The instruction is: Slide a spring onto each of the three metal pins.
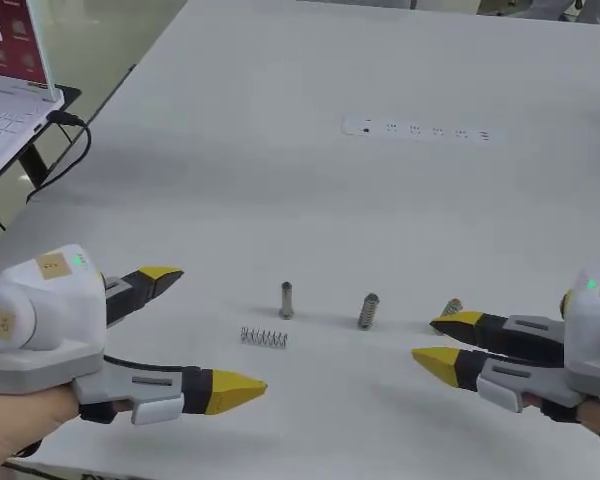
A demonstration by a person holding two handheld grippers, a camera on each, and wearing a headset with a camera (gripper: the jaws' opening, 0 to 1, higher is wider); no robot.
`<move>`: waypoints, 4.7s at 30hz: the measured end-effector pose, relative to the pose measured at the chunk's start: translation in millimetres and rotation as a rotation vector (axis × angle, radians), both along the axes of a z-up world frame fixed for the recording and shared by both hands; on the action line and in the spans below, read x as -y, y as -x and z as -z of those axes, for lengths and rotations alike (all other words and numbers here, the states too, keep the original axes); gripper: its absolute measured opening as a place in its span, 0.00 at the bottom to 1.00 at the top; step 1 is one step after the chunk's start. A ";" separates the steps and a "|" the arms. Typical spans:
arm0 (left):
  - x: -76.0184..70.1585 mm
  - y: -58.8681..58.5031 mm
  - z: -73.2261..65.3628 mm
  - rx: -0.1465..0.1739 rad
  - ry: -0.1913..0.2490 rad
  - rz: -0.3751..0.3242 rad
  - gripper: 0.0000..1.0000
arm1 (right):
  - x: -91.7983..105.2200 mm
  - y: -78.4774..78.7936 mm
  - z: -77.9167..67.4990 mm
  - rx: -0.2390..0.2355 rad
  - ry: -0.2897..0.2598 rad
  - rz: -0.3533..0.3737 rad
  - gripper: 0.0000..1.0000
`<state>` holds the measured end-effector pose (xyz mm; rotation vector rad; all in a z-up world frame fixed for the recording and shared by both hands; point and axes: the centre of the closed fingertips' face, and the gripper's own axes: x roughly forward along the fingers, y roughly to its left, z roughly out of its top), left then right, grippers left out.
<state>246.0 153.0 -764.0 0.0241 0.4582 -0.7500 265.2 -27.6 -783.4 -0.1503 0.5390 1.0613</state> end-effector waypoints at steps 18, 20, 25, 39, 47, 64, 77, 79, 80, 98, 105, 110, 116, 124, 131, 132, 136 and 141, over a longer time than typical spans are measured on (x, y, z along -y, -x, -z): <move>-4.7 4.4 2.0 -0.006 0.003 -0.013 0.98 | -16.2 5.3 -2.0 0.016 0.002 -0.054 0.23; -5.1 4.4 1.8 -0.006 0.004 -0.016 0.98 | -18.3 4.9 -2.5 0.016 0.002 -0.059 0.23; -3.6 5.3 1.7 -0.006 0.004 -0.016 0.98 | -26.9 4.3 -5.7 0.019 -0.007 -0.076 0.22; -6.9 7.3 0.4 -0.002 0.005 -0.029 0.98 | -61.2 5.0 -13.8 0.067 0.006 -0.170 0.21; -7.3 7.8 0.9 -0.005 0.005 -0.027 0.98 | -87.0 8.2 -18.6 0.104 0.016 -0.237 0.20; -9.0 10.4 1.2 -0.007 0.010 -0.026 0.98 | -126.6 15.9 -6.9 0.107 0.054 -0.320 0.19; -10.7 10.2 1.5 -0.006 0.010 -0.024 0.98 | -152.9 11.3 18.6 0.080 0.120 -0.348 0.18; -12.8 10.3 1.9 -0.007 0.010 -0.025 0.98 | -155.3 10.9 23.7 0.079 0.137 -0.356 0.18; -13.6 10.3 2.2 -0.008 0.009 -0.026 0.98 | -156.0 11.1 25.5 0.079 0.144 -0.361 0.18; -14.6 8.3 3.9 -0.012 0.012 -0.022 0.98 | -161.1 4.6 51.6 0.055 0.255 -0.387 0.17; -17.3 10.0 5.2 -0.016 0.010 -0.026 0.98 | -163.0 3.2 60.1 0.033 0.276 -0.377 0.17; -17.6 12.2 6.4 -0.020 0.007 -0.027 0.98 | -158.4 -0.1 70.5 0.020 0.310 -0.360 0.18; -17.6 13.7 7.0 -0.022 0.009 -0.027 0.98 | -156.4 -3.9 71.8 0.023 0.309 -0.336 0.10; -14.8 15.1 7.9 -0.024 0.009 -0.022 0.98 | -156.0 -0.4 71.8 0.043 0.324 -0.359 0.08; -10.3 14.3 8.1 -0.022 0.011 -0.009 0.98 | -156.8 5.7 65.9 0.062 0.318 -0.382 0.07; -10.0 14.0 8.0 -0.022 0.011 -0.008 0.98 | -156.5 6.7 63.7 0.064 0.313 -0.383 0.07; -8.8 12.2 6.7 -0.018 0.014 -0.005 0.98 | -155.3 10.5 56.9 0.066 0.295 -0.389 0.07; -3.8 11.1 5.6 -0.016 0.014 0.010 0.98 | -150.8 12.2 53.6 0.075 0.298 -0.401 0.07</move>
